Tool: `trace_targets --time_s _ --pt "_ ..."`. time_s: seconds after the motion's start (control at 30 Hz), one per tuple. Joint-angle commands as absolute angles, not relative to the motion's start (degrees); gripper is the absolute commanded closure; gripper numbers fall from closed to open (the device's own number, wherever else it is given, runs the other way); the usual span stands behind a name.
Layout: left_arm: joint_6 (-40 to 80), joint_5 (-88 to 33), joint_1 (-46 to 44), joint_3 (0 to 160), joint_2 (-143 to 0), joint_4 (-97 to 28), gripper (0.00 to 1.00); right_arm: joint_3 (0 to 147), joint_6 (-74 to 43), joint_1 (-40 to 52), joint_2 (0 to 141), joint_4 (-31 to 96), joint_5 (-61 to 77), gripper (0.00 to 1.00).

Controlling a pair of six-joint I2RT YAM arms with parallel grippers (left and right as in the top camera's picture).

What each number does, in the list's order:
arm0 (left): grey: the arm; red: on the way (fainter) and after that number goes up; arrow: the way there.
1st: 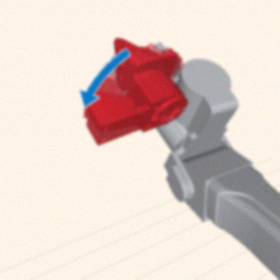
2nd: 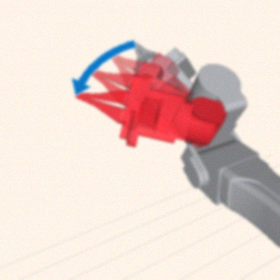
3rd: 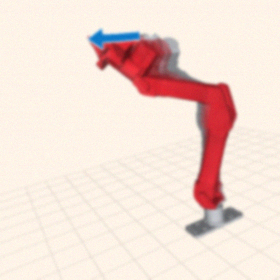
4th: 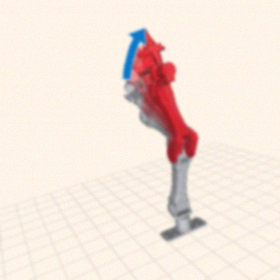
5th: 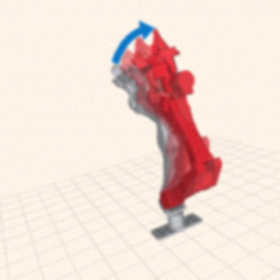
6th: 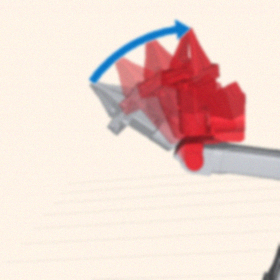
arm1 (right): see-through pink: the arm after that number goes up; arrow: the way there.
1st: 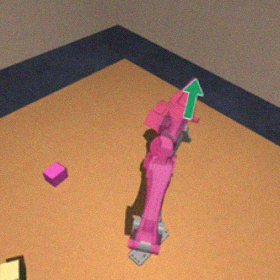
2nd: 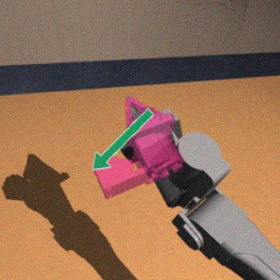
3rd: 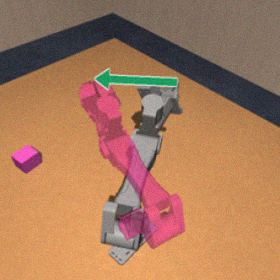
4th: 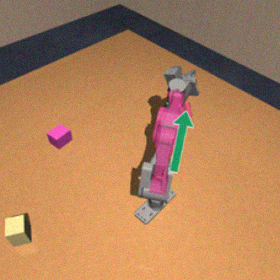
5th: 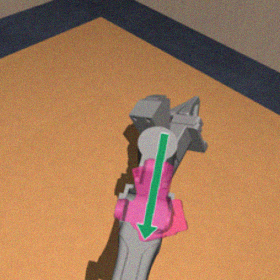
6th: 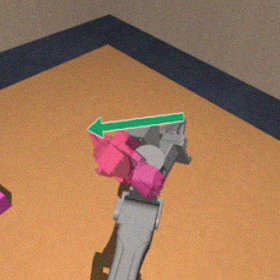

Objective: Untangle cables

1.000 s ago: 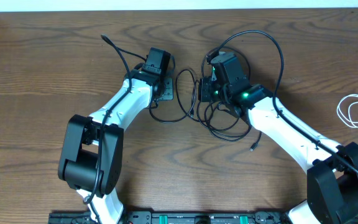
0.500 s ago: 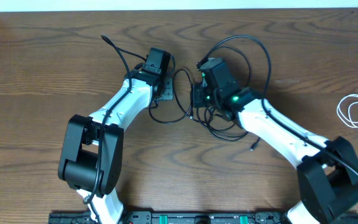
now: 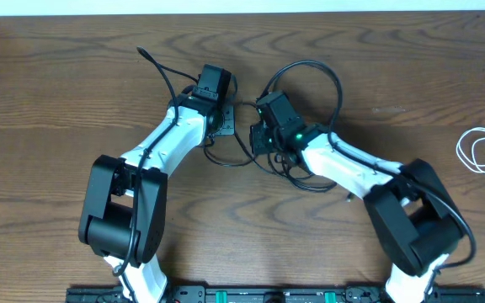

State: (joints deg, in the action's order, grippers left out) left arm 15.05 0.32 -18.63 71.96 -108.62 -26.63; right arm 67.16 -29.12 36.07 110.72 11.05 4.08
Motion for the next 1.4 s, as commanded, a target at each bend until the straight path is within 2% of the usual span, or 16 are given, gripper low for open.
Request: trace_targets --time_s 0.0,0.07,0.27,0.43,0.5,0.53,0.57,0.67,0.93,1.3,1.37 --pt "15.33 0.47 -18.55 71.70 -108.77 -26.70 0.85 67.33 -28.64 36.36 113.58 10.39 2.44 0.81" --pt "15.33 0.47 -18.55 71.70 -108.77 -26.70 0.84 67.33 -28.64 36.32 114.83 9.02 1.52 0.68" --pt "15.33 0.47 -18.55 71.70 -108.77 -26.68 0.84 67.33 -28.64 36.32 116.38 7.01 1.41 0.40" --pt "15.33 0.47 -18.55 71.70 -108.77 -26.70 0.84 67.33 -28.64 36.32 116.38 6.90 1.39 0.31" --pt "15.33 0.47 -18.55 71.70 -108.77 -26.70 0.84 67.33 -28.62 36.32 116.38 6.44 0.97 0.30" --pt "15.33 0.47 -18.55 71.70 -108.77 -26.70 0.84 67.33 -28.60 36.32 116.38 6.33 0.99 0.34" --pt "15.33 0.47 -18.55 71.70 -108.77 -26.70 0.84 67.37 -28.58 36.34 115.98 5.80 1.52 0.48" --pt "15.33 0.47 -18.55 71.70 -108.77 -26.70 0.85 67.40 -28.05 36.32 113.10 5.78 2.92 0.52" --pt "15.33 0.47 -18.55 71.70 -108.77 -26.68 0.84 67.40 -23.51 36.45 106.10 4.49 -2.79 0.47" --pt "15.33 0.47 -18.55 71.70 -108.77 -26.70 0.84 67.37 -23.49 36.38 112.64 3.99 -4.21 0.44" --pt "15.33 0.47 -18.55 71.70 -108.77 -26.68 0.84 67.37 -23.51 36.38 114.45 3.03 -6.74 0.41"
